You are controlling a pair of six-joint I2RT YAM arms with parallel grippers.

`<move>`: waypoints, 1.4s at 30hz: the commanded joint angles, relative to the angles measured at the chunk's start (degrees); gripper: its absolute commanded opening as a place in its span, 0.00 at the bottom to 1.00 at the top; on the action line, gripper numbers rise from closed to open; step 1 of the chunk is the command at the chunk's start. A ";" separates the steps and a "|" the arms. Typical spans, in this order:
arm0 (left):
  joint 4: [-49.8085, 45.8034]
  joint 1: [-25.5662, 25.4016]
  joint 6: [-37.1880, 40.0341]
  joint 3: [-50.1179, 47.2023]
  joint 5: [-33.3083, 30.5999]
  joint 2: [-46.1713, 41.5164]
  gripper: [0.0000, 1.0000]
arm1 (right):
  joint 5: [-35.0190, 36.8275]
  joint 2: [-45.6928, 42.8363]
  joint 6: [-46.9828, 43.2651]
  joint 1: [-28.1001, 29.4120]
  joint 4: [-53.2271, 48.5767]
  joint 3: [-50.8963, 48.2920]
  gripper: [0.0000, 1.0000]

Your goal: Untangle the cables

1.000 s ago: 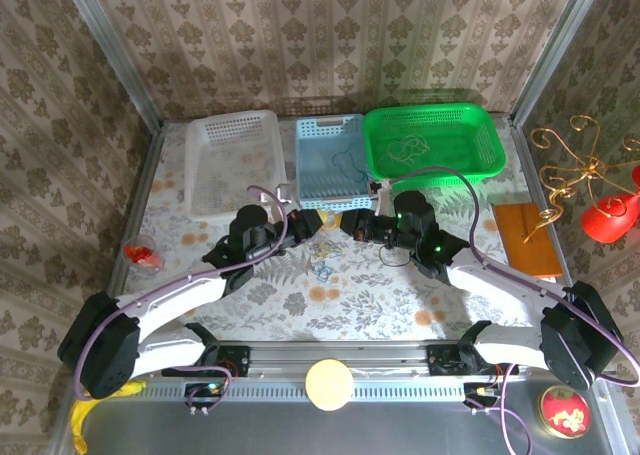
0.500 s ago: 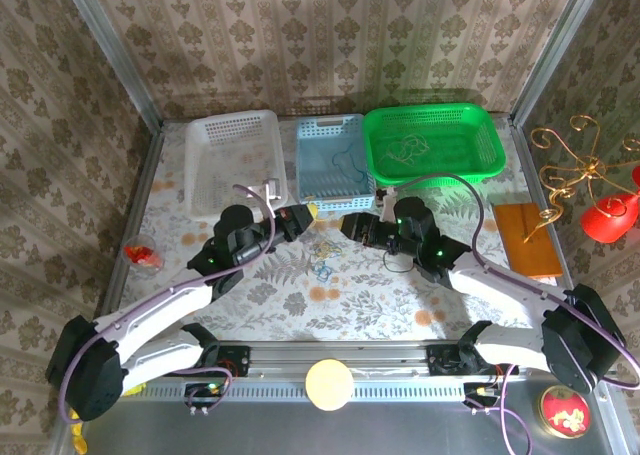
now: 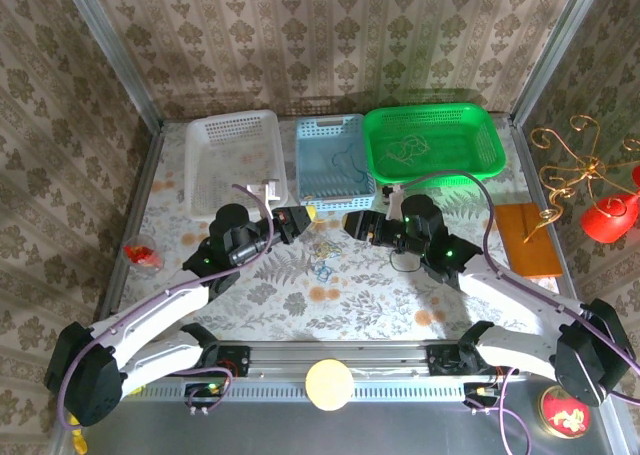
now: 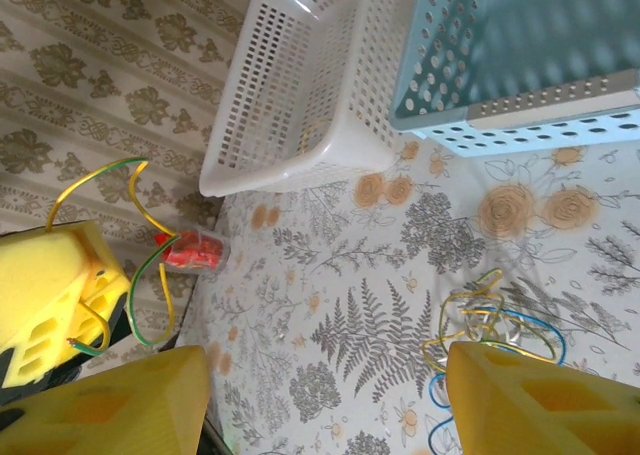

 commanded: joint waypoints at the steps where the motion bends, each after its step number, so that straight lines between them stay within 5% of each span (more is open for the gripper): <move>1: 3.96 0.57 -3.81 -0.78 -1.75 -1.04 0.00 | -2.38 1.69 1.72 1.47 7.95 -1.45 0.65; 17: 14.26 0.21 -24.32 -5.11 -15.05 -3.72 0.00 | -3.60 10.57 -0.07 7.19 23.45 1.59 0.67; 42: 12.74 -0.45 -25.88 -4.41 -16.59 -4.68 0.00 | -4.64 17.64 -1.27 9.43 23.48 10.57 0.63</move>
